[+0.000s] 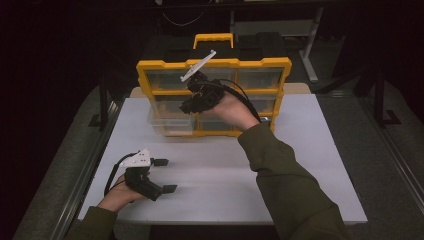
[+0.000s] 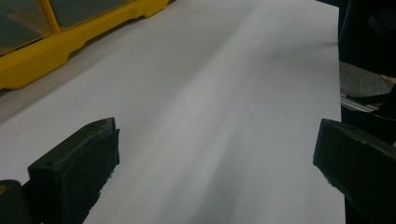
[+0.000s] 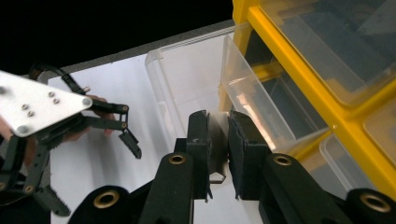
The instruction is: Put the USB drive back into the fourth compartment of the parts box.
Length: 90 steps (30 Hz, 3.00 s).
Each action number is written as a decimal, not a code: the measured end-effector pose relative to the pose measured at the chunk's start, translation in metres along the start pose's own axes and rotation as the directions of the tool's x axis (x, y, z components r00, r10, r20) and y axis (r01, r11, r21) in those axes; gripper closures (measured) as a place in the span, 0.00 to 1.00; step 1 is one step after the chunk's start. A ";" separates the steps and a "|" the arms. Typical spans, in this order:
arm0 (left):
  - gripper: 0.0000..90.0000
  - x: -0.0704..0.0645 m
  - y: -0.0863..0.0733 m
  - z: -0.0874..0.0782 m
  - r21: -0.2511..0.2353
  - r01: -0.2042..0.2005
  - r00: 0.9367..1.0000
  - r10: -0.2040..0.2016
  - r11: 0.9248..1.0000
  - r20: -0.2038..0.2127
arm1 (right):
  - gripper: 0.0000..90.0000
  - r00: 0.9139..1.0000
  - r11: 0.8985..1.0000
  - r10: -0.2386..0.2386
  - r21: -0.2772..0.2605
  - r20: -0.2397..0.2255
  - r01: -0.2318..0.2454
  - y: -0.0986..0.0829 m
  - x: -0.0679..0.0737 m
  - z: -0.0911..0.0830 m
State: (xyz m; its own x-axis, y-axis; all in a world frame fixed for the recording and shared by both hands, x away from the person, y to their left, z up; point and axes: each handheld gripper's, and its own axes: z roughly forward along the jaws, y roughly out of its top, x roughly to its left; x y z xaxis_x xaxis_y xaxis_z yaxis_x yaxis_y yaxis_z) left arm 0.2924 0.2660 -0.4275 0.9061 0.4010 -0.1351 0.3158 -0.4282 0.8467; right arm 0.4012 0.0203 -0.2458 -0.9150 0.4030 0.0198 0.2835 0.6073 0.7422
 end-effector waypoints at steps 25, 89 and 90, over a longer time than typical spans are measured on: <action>0.00 0.000 0.000 -0.001 -0.002 0.005 1.000 -0.005 1.000 -0.004 | 0.44 0.999 0.997 0.052 -0.062 0.004 -0.052 -0.024 -0.007 -0.008; 0.00 -0.001 -0.002 -0.001 0.008 0.007 1.000 -0.006 1.000 -0.005 | 0.00 0.962 0.960 0.250 -0.160 0.107 -0.232 -0.242 0.012 -0.004; 0.00 -0.001 -0.002 -0.001 0.008 0.006 1.000 -0.006 1.000 -0.004 | 0.00 0.962 0.958 0.254 -0.166 0.104 -0.235 -0.244 0.013 -0.005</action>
State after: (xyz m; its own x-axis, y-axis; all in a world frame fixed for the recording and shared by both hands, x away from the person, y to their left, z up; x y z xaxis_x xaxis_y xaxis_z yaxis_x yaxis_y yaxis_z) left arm 0.2902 0.2670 -0.4290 0.9028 0.4072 -0.1381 0.3238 -0.4326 0.8415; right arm 0.3190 -0.1262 -0.4229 -0.7781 0.6128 0.1379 0.4387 0.3731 0.8175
